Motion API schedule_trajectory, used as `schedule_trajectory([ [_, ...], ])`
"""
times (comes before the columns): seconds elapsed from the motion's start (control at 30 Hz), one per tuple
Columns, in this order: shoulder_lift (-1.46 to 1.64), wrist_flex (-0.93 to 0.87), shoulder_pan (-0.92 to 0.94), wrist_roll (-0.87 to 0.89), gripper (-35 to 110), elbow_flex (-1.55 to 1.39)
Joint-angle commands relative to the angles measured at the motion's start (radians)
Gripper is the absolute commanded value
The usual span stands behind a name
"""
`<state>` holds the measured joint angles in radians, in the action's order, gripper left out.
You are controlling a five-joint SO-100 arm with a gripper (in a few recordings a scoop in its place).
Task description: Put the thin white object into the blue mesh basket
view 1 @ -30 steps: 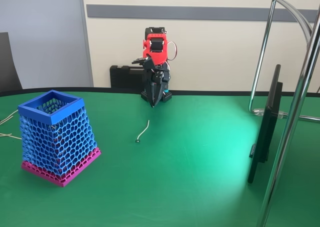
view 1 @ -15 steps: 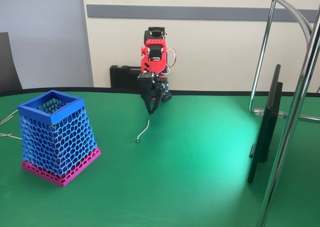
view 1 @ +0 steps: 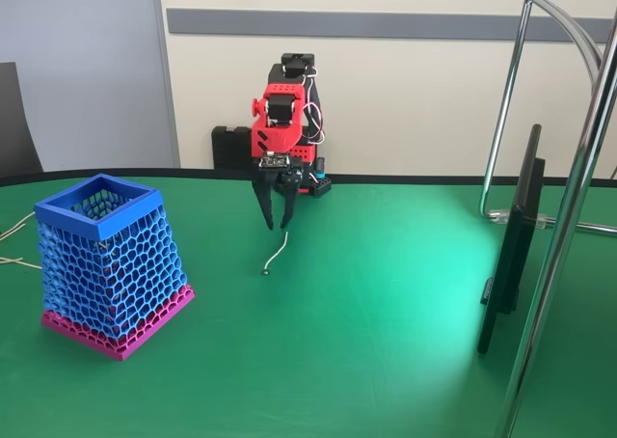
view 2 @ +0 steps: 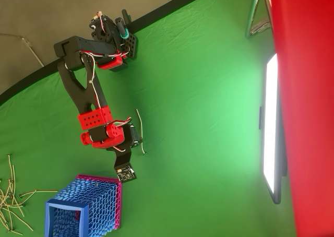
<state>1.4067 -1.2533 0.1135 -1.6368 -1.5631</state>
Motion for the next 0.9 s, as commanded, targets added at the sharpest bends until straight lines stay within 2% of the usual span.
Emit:
schedule_trajectory([
  [0.0, -0.021, 0.0, 0.005, -0.02, 14, 0.051],
  [0.87, -0.288, 0.1, 0.04, 0.012, 14, 0.199],
])
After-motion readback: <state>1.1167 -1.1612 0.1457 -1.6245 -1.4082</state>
